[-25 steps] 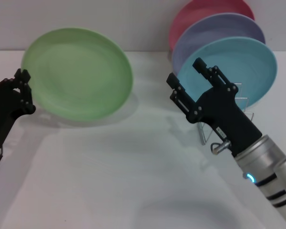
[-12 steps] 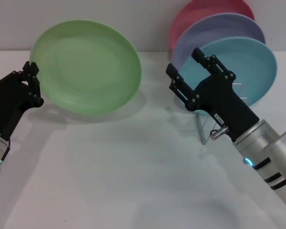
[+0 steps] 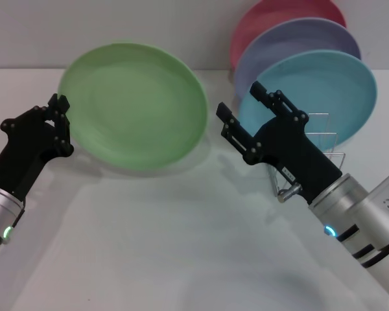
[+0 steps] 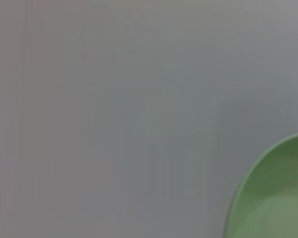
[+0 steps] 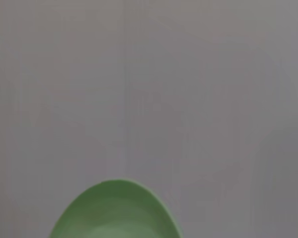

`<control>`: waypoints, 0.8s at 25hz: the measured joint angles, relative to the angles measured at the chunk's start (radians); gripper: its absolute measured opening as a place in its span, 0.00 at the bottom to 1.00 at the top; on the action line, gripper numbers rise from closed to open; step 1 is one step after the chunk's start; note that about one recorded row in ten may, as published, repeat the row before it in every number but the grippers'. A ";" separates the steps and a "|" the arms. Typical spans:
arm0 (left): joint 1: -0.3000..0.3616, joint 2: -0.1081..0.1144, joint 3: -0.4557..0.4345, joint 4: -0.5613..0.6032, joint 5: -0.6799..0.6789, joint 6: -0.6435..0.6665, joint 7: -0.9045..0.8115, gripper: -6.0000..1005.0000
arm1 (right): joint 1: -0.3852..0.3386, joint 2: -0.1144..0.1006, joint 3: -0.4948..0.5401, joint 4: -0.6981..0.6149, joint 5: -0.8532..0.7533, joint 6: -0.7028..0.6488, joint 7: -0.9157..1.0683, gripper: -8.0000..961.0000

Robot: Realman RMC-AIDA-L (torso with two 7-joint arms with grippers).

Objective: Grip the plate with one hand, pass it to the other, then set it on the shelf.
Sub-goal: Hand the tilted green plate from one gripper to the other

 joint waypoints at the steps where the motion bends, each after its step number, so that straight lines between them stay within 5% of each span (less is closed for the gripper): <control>1: 0.001 0.000 0.010 0.000 0.000 0.001 0.000 0.03 | -0.002 0.000 -0.005 0.003 0.000 0.009 0.000 0.71; 10: 0.007 -0.001 0.026 0.016 -0.031 -0.006 0.000 0.03 | 0.008 0.001 -0.003 0.014 0.002 0.068 -0.004 0.71; 20: 0.031 -0.002 0.205 0.100 -0.258 -0.046 0.118 0.04 | 0.026 0.001 0.004 0.029 0.005 0.127 -0.008 0.71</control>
